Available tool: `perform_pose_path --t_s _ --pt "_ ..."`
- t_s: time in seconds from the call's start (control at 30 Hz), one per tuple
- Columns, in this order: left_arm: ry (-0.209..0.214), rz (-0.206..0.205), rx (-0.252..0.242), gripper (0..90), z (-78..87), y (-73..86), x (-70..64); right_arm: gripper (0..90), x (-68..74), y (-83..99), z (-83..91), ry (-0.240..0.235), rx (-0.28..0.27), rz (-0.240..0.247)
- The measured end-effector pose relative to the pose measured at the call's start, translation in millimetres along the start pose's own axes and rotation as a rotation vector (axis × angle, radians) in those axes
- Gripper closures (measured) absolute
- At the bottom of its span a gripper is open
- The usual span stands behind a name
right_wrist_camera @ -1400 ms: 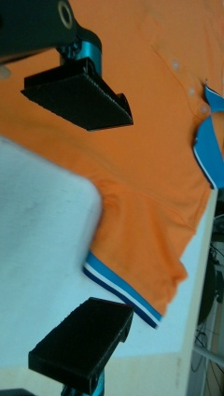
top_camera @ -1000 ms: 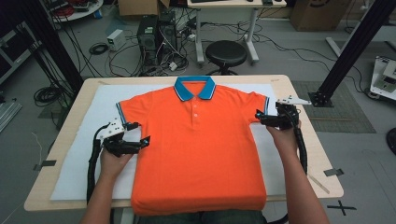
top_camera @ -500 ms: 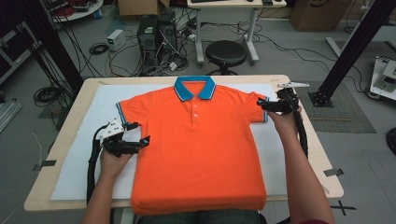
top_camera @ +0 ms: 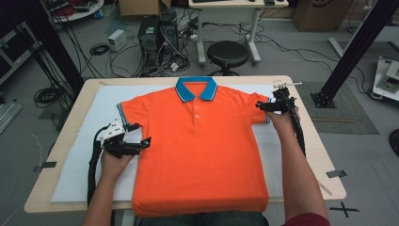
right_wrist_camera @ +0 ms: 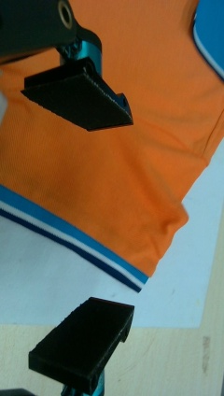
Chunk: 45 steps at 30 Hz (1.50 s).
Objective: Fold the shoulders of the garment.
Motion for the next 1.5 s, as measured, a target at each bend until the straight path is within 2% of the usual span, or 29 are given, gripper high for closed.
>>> perform_pose_path --t_s 0.27,0.3,0.47,0.53,0.57,0.6,0.67,0.73,0.77,0.83,0.87,0.97,1.0,1.03,1.13,1.2,1.37,1.5 --pt "0.003 0.004 -0.001 17.0 0.0 0.0 0.2 10.0 -8.5 2.4 -16.9 0.026 0.043 -0.026" --pt "0.003 0.005 -0.001 17.1 0.0 0.1 0.1 18.1 -9.8 4.2 -22.5 0.020 0.064 -0.023" --pt "0.001 0.001 0.001 17.0 -0.1 0.0 0.0 18.2 -10.3 6.3 -30.7 0.037 0.097 -0.036" --pt "0.001 0.000 0.001 17.1 -0.1 0.0 0.0 21.3 -10.5 8.8 -36.3 0.044 0.137 -0.037" --pt "0.001 0.000 0.001 17.1 -0.1 0.0 0.0 21.3 -10.5 8.8 -36.3 0.044 0.137 -0.037" --pt "0.000 0.000 0.001 17.1 -0.1 0.0 -0.1 24.7 -10.0 10.0 -38.2 0.045 0.154 -0.036" --pt "-0.001 -0.001 0.002 17.0 -0.1 0.0 -0.1 32.6 -9.9 10.9 -36.8 0.041 0.153 -0.040" --pt "-0.002 0.000 0.002 17.0 -0.1 0.0 -0.1 51.4 -9.8 10.5 -33.5 0.033 0.155 -0.027" --pt "-0.003 -0.002 0.002 17.1 0.0 0.0 0.0 57.4 -9.6 10.4 -32.2 0.028 0.157 -0.025" --pt "-0.003 0.000 0.001 17.1 -0.1 0.0 -0.7 62.2 -10.3 11.2 -30.5 0.021 0.166 -0.016" --pt "-0.003 0.000 0.001 17.1 -0.1 0.0 -0.7 62.2 -10.3 11.2 -30.5 0.021 0.166 -0.016" --pt "-0.003 -0.005 0.001 17.1 -0.2 0.1 -0.9 78.1 -10.0 14.2 -29.4 -0.008 0.150 -0.016" --pt "-0.003 -0.005 0.001 17.0 -0.2 0.1 -0.9 78.1 -10.0 14.2 -29.4 -0.008 0.150 -0.016" --pt "-0.003 -0.005 0.001 17.0 0.1 0.2 -1.0 82.6 -8.2 15.0 -29.3 -0.024 0.144 -0.014" --pt "-0.005 -0.002 -0.001 17.1 0.1 0.1 -0.7 83.7 -4.8 13.9 -26.8 -0.006 0.160 0.006" --pt "-0.006 -0.004 0.000 17.1 0.2 0.2 -0.4 83.7 -3.4 13.0 -23.3 0.002 0.151 0.017" --pt "-0.002 -0.004 0.001 17.1 0.0 0.1 -0.8 83.7 3.0 8.5 -7.8 0.022 0.100 0.051" --pt "-0.006 -0.002 0.000 17.1 0.0 0.0 -0.3 83.6 14.8 3.2 6.6 0.033 0.042 0.093"
Point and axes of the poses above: each handheld gripper's, and its own axes: z roughly backward along the jaws, y roughly out of its underside, x roughly to its left, the point moved 2 cm from there along -z, roughly forward along the jaws, and after that the axes turned 12 degrees about x, right-handed, at the moved point
